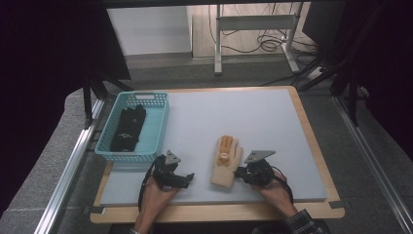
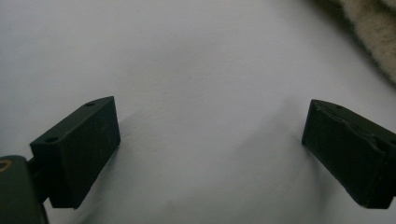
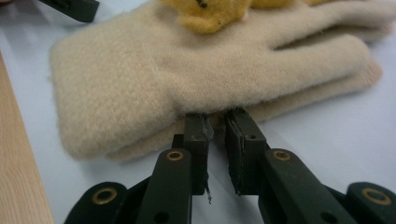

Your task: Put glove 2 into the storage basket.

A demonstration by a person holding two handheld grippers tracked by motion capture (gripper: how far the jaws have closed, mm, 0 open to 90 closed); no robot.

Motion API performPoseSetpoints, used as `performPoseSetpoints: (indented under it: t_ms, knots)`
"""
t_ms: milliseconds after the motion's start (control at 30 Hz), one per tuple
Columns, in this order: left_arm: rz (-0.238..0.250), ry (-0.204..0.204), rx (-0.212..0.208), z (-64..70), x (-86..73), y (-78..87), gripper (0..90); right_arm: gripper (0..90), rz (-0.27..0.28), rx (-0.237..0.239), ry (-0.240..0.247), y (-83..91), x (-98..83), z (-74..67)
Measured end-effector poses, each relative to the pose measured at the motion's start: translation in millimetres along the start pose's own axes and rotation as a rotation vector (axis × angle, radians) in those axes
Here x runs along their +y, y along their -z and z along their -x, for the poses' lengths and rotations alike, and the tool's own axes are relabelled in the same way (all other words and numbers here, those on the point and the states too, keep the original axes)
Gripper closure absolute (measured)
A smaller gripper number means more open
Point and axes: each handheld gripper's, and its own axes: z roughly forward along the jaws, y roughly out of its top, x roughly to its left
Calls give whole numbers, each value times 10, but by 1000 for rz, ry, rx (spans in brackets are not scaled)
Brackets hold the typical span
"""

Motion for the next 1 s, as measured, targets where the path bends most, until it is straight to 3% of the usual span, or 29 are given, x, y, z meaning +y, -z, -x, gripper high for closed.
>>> performPoseSetpoints:
  t_ms: [233,367,800,1000]
  knots:
    - [-6,9,9,-57,-62,59,35,760,10,11,16,-115,80,-73]
    - [-6,-9,-11,-114,-103,98,50,769,14,16,21,-211,153,-120]
    - [-5,-13,-15,-117,-106,94,49,780,19,2,49,-464,357,-232]
    - [-4,-10,-16,-120,-108,94,48,740,18,10,54,-476,374,-251]
